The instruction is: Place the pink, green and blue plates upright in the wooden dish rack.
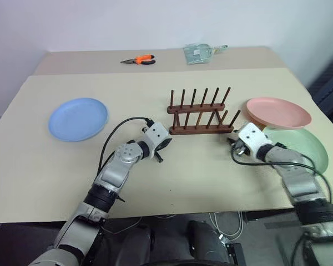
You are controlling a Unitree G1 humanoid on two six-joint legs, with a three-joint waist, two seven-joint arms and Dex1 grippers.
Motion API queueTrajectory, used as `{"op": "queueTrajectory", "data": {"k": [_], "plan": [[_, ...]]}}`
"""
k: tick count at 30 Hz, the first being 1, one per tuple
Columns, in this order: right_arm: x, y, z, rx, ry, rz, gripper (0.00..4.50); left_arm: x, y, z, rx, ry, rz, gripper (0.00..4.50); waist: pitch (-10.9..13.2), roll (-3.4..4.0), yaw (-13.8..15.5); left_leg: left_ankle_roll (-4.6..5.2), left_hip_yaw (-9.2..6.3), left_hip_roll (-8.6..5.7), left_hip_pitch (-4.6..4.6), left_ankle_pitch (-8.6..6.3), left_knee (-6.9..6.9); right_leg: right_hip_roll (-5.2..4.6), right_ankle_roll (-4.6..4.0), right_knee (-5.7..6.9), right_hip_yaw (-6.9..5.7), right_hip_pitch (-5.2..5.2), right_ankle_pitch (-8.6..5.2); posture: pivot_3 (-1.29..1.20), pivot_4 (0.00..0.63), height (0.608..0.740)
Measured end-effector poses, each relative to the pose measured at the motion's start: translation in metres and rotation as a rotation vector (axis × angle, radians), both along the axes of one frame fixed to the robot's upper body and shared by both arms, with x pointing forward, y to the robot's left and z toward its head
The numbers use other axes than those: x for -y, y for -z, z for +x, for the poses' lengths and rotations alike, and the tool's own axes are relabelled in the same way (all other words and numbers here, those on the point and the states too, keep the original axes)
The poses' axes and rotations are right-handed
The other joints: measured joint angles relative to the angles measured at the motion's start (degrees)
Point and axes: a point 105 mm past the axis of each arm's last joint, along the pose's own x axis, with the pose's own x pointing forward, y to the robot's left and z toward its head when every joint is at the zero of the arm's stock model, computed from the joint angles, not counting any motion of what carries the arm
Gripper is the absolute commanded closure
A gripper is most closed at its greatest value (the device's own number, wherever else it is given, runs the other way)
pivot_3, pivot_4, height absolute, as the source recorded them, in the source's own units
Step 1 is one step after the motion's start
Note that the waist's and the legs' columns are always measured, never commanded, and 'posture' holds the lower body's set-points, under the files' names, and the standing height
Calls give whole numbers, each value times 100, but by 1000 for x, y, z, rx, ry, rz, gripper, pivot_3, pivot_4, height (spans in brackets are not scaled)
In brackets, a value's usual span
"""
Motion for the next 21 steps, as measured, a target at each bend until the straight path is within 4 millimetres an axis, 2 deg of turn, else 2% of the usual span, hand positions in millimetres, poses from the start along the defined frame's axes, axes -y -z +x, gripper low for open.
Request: {"op": "queueTrajectory", "data": {"k": [2,5,7,10,13,16,18,20,21], "plan": [[17,-28,-6,56,-1,-98,858,-1,1,-9,-20,30,-20,3725,3,8,-1,1,4,1,-1,-1,-4,-1,1,-2,1,-3,-1,0,150,740],[36,-61,-13,110,-4,-226,858,2,3,-23,-80,91,-64,3725,5,9,19,1,3,2,-3,-1,-4,-1,1,-6,-1,-1,-4,0,150,740],[45,-70,-16,108,-9,-306,858,6,4,-32,-115,136,-81,3725,7,6,25,1,5,2,-4,-1,-1,-1,-12,-7,-1,-1,-12,0,150,740],[64,-65,-14,76,25,-381,858,11,-1,-37,-121,173,-98,3725,10,1,28,1,7,2,-4,-1,3,-3,-17,-7,0,2,-14,0,150,740],[89,-43,-8,6,71,-464,858,14,-5,-39,-125,190,-112,3725,11,3,27,2,10,0,-5,-1,2,-4,-19,-8,3,0,-13,0,150,740],[108,-31,-1,-19,117,-513,1683,17,-11,-39,-113,202,-121,3725,14,10,22,1,13,0,-5,0,0,-4,-23,-7,5,-4,-10,0,150,740],[114,-29,4,-16,133,-526,2625,18,-13,-39,-107,201,-121,3725,14,11,0,1,14,1,-3,0,-2,-4,-22,-7,6,-4,-10,0,150,740],[117,-30,6,-2,131,-547,3782,17,-15,-39,-103,199,-122,3725,14,11,-3,1,14,1,-3,0,-3,-4,-22,-7,5,-3,-10,0,150,740],[116,-30,7,3,123,-555,4182,17,-15,-39,-105,197,-124,3725,14,12,-4,1,14,1,-3,0,-2,-3,-22,-7,6,-3,-10,0,150,740]]}}
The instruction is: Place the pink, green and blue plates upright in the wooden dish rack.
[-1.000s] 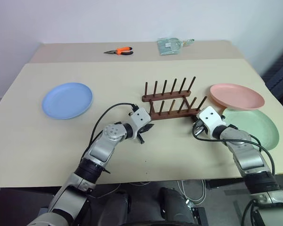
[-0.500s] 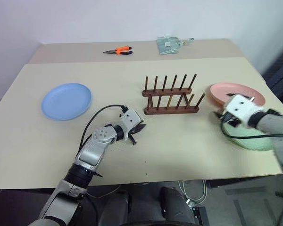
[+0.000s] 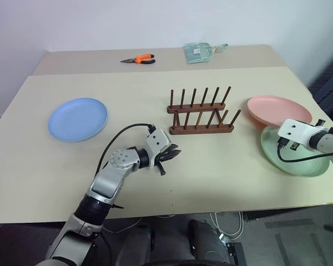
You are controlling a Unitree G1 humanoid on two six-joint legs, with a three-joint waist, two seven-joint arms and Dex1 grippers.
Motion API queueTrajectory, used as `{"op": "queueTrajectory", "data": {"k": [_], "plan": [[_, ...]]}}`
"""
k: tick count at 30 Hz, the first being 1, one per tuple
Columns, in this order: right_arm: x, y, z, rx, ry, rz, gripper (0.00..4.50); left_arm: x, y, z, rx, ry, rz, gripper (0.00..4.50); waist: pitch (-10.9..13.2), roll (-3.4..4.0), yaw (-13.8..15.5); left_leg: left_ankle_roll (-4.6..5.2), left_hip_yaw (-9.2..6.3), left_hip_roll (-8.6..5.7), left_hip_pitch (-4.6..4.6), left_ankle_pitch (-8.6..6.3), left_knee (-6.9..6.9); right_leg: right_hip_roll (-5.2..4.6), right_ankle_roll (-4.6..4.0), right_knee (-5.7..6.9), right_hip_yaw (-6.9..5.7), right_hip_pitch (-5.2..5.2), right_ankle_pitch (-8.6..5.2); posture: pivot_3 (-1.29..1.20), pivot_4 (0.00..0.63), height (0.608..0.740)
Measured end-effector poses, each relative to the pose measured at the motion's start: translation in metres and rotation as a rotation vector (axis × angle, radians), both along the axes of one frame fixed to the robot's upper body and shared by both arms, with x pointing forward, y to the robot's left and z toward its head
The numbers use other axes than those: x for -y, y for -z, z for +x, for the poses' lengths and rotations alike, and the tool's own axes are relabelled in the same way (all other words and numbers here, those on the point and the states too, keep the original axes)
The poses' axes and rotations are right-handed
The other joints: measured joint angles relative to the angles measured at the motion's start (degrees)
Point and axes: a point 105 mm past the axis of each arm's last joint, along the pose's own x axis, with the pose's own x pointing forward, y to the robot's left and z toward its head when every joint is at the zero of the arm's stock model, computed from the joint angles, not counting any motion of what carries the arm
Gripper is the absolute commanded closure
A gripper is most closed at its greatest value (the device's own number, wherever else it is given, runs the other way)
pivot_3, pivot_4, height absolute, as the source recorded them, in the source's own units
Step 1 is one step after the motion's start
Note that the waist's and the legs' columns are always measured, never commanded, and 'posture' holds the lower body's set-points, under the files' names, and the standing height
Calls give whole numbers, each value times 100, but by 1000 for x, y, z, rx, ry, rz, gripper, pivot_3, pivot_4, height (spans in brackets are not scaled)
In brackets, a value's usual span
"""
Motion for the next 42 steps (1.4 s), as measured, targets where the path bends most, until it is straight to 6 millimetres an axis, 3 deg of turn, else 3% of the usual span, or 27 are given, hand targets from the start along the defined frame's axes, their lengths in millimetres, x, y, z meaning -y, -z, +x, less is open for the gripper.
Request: {"op": "queueTrajectory", "data": {"k": [1,5,8,10,12,14,17,19,30,34,37,42], "plan": [[-1,1,0,3,-5,-7,4445,-1,0,0,0,-1,-2,3725,0,0,1,0,0,0,0,0,0,0,1,0,0,0,1,0,150,740],[-7,-1,2,25,-40,-18,4445,-4,2,-4,-3,-7,1,3725,0,4,3,0,2,-1,0,0,1,0,2,0,6,0,1,0,150,740],[-29,-31,6,141,-104,53,4445,-7,3,-5,-5,-10,8,3725,6,16,-10,0,2,-1,0,0,1,0,6,1,9,-1,3,0,150,740],[-50,-65,8,270,-134,245,4445,-7,2,-4,-3,-9,6,3725,6,15,-26,0,-3,2,2,0,1,4,17,1,8,1,9,0,150,740],[-77,-100,8,378,-167,617,4445,-8,2,-4,-5,-10,2,3725,7,11,-51,0,-16,6,0,0,1,7,16,2,6,3,11,0,150,740],[-114,-128,-5,359,-291,1039,4445,-6,-1,-4,-1,-3,-6,3725,7,11,-44,1,-40,6,-3,0,2,6,-3,1,2,4,22,0,150,740],[-151,-140,-26,195,-430,1282,4445,-6,-4,-3,-1,5,-21,3725,6,9,56,5,-40,2,-8,-2,4,3,-13,-5,-4,5,16,0,150,740],[-159,-135,-29,114,-428,1334,4445,-8,-5,-3,-2,4,-23,3725,6,9,81,5,-31,-2,-17,-3,11,0,-21,-8,-7,5,11,0,150,740],[-152,-107,-18,7,-278,1405,4445,-9,-8,-4,-1,8,-38,3725,6,10,40,5,-15,0,-11,-2,4,4,-12,0,-4,-5,14,0,150,740],[-151,-99,-11,-36,-256,1412,2943,-10,-9,-4,-2,5,-33,3725,6,10,40,5,-14,0,-11,-2,4,4,-12,0,-4,-5,14,0,150,740],[-149,-96,-6,0,-241,1351,1477,-10,-9,-4,2,6,-32,3725,6,10,42,5,-14,0,-11,-2,4,4,-1,0,-4,-6,20,0,150,740],[-115,-120,-4,210,-192,1277,1477,-11,-9,-4,3,5,-25,3725,7,10,58,5,-16,-2,-15,-2,4,3,3,-2,-4,-5,19,0,150,740]]}}
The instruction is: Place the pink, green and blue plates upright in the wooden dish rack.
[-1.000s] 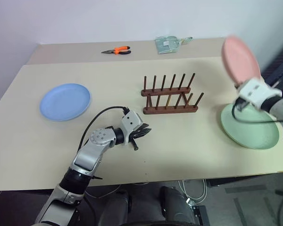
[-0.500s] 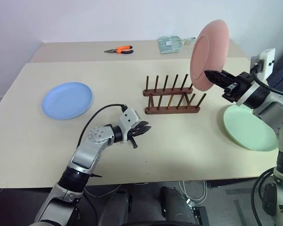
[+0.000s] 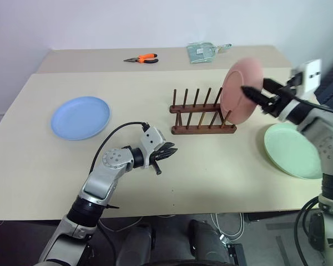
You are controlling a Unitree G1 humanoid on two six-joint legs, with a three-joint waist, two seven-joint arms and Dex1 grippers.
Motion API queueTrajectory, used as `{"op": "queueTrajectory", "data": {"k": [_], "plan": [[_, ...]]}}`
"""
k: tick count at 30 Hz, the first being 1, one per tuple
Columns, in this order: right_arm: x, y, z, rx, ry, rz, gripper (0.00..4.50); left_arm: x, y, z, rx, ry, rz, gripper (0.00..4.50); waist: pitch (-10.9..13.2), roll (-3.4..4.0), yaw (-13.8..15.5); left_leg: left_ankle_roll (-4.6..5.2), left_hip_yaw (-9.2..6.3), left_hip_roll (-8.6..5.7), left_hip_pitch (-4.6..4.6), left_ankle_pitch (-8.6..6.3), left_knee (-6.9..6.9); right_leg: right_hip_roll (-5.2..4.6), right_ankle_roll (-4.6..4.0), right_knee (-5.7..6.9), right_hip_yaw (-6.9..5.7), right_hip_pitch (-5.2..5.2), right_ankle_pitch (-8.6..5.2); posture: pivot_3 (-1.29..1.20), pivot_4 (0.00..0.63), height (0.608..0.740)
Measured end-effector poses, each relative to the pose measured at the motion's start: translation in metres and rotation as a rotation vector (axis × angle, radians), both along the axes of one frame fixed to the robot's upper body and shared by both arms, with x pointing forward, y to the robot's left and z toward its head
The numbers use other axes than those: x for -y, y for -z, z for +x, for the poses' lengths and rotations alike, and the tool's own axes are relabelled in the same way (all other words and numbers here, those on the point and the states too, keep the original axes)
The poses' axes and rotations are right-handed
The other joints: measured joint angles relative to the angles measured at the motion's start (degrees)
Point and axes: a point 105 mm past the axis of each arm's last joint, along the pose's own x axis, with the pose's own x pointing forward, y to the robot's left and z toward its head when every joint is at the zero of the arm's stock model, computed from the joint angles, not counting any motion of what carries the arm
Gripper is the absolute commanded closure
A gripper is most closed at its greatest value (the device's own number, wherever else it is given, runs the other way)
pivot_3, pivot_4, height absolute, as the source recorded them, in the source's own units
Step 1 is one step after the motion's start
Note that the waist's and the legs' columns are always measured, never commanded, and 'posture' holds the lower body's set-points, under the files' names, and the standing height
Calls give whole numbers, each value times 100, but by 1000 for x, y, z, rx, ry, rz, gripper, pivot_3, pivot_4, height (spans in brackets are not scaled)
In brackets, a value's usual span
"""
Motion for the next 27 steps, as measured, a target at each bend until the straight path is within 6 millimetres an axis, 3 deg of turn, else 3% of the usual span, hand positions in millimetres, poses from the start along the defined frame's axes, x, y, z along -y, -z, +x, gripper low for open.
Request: {"op": "queueTrajectory", "data": {"k": [3,5,10,14,17,21,27], "plan": [[38,1,-20,-9,98,-52,1477,-1,2,-1,-4,0,4,3725,-5,-9,40,8,-4,0,0,-6,-1,0,4,-2,-5,4,-3,0,150,740],[57,27,-35,-120,150,-118,1477,-1,3,-1,-9,2,7,3725,-7,-11,34,13,1,0,3,-9,-3,-2,6,-2,-2,4,-5,0,150,740],[45,105,-69,-414,100,-281,1477,7,4,0,-11,41,6,3725,-12,3,-49,13,24,4,13,-9,3,-3,5,4,11,5,-24,0,150,740],[39,139,-77,-514,115,-398,1477,13,3,1,-6,69,3,3725,-12,3,-54,13,27,6,14,-10,12,-3,0,3,10,6,-23,0,150,740],[44,155,-77,-556,175,-474,2326,13,5,1,-13,76,6,3725,-10,-1,-18,13,25,5,7,-9,10,-3,2,0,10,0,-22,0,150,740],[51,165,-72,-566,236,-542,4305,13,3,2,-6,80,7,3725,-11,-5,1,13,22,3,6,-9,9,-5,7,-1,10,2,-20,0,150,740],[61,158,-61,-518,292,-606,4414,8,6,1,-9,69,20,3725,-15,-19,-16,13,22,4,12,-10,13,-5,3,-1,10,10,-24,0,150,740]]}}
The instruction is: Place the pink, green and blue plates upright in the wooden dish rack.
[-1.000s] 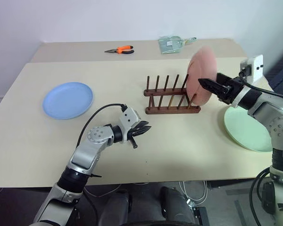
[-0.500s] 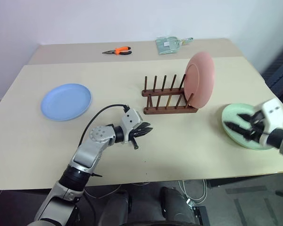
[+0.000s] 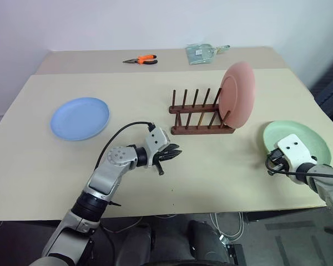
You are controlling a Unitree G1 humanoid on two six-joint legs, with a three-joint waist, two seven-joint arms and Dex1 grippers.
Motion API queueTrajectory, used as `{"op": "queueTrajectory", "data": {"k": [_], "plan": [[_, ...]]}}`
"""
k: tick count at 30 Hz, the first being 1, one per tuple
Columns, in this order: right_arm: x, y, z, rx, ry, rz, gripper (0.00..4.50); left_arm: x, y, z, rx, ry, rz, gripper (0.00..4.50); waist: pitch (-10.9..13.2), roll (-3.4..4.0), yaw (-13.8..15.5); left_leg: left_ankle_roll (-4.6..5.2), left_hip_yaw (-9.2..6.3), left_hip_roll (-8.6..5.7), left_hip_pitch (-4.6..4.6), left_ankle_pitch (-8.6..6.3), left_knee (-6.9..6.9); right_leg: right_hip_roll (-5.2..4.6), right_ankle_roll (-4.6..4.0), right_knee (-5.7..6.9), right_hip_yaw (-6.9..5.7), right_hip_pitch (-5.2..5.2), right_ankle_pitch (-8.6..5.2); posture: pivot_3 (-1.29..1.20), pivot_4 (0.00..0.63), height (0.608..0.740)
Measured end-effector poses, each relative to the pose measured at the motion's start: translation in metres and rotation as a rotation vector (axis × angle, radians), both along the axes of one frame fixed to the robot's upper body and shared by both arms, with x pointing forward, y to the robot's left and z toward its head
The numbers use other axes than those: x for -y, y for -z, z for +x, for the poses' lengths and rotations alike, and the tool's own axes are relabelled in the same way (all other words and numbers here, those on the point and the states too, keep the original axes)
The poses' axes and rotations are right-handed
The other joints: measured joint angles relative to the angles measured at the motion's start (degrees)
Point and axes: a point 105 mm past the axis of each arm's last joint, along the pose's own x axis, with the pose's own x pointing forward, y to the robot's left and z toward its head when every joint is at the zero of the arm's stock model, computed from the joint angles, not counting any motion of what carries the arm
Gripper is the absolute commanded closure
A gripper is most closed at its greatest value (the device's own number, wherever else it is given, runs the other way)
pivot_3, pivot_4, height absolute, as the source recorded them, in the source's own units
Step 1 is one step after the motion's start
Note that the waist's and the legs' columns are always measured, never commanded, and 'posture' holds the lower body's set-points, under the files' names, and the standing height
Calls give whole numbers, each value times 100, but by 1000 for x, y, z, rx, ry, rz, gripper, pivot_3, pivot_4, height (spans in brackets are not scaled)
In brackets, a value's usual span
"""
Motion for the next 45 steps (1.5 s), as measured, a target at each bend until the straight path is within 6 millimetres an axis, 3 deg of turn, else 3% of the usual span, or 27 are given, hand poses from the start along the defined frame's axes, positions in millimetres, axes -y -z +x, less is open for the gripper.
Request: {"op": "queueTrajectory", "data": {"k": [2,4,7,10,11,13,18,23,28,32,40,43,45], "plan": [[7,-13,10,56,15,-50,4414,-1,2,-2,-3,-3,1,3725,6,10,-5,0,4,0,-4,0,0,0,1,0,3,-6,1,0,150,740],[11,-39,22,151,10,-95,4414,-2,1,-2,3,-6,2,3725,9,16,-4,0,2,0,-3,0,-4,0,4,3,2,-9,3,0,150,740],[6,-113,46,424,-11,-77,4414,-2,0,-2,7,-9,4,3725,15,39,-28,0,8,0,-3,1,-6,1,7,3,4,-12,6,0,150,740],[-18,-209,47,749,-108,48,4414,-3,0,-1,8,-13,4,3725,16,36,-16,1,-6,4,-2,1,-15,8,17,3,-5,-11,11,0,150,740],[-31,-230,43,820,-164,118,4414,-3,0,-1,7,-16,4,3725,13,29,-10,1,-13,5,-2,1,-17,9,17,2,-9,-10,11,0,150,740],[-68,-252,35,872,-336,287,4414,-4,1,0,6,-21,3,3725,9,18,-7,1,-19,6,-4,0,-20,10,16,-1,-11,-9,12,0,150,740],[-141,-245,23,698,-660,738,4414,-4,-1,1,9,-30,-5,3725,10,17,14,1,-33,0,-12,1,-11,0,-7,-2,-8,-9,24,0,150,740],[-177,-229,22,506,-706,1055,4414,-4,-1,2,10,-35,-9,3725,9,19,6,1,-41,-1,-10,1,-14,2,-8,4,-7,-16,25,0,150,740],[-177,-211,45,389,-563,1235,4414,-4,-2,3,13,-45,-11,3725,10,20,1,1,-31,-3,-9,1,-14,3,-10,5,-7,-18,27,0,150,740],[-174,-204,52,332,-509,1315,4414,-4,-2,3,15,-49,-12,3725,10,21,-12,1,-24,-2,-9,1,-19,6,-8,5,-7,-21,27,0,150,740],[-171,-184,67,242,-424,1388,4414,-5,-1,2,12,-53,-10,3725,10,22,-43,2,-16,-1,-6,1,-17,8,-8,10,-6,-20,27,0,150,740],[-170,-178,71,225,-406,1392,3519,-5,-3,1,19,-49,-11,3725,10,22,-49,2,-16,-1,-5,1,-18,8,-8,10,-6,-20,27,0,150,740],[-168,-175,76,233,-381,1369,2560,-5,-4,1,20,-46,-12,3725,10,23,-53,2,-15,-1,-6,1,-17,8,-8,10,-6,-20,27,0,150,740]]}}
